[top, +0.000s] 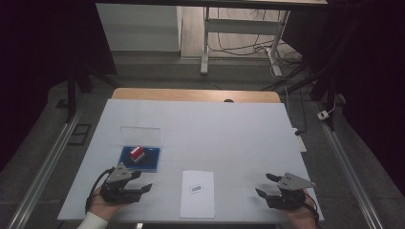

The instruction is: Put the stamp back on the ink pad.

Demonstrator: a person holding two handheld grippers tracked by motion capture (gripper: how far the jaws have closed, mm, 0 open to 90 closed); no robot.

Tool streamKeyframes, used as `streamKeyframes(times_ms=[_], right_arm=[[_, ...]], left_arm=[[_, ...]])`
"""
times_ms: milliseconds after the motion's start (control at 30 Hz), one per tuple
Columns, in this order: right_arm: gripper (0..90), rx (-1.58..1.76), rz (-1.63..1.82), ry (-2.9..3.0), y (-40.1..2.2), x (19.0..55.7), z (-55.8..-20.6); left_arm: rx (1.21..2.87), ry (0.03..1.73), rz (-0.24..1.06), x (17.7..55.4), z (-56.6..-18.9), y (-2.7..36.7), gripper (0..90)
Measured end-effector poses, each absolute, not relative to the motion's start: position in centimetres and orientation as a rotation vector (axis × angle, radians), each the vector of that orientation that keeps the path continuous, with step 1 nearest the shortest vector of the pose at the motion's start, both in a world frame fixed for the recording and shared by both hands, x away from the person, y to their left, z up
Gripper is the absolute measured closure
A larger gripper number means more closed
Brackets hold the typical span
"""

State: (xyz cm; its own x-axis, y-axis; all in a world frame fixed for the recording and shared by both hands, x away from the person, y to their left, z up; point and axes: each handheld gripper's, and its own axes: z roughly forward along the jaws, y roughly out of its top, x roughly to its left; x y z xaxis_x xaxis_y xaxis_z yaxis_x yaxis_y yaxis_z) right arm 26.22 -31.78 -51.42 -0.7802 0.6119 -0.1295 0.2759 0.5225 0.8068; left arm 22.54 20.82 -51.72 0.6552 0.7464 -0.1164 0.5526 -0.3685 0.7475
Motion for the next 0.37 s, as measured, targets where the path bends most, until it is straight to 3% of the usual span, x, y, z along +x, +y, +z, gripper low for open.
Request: streamKeyframes(times_ms=[367], right_arm=[[32.1,0.723,1.145,2.374,-31.76,26.19,-51.44]], left_arm=[[2.069,1.009,0.309,22.57,-51.68,20.9,34.9]])
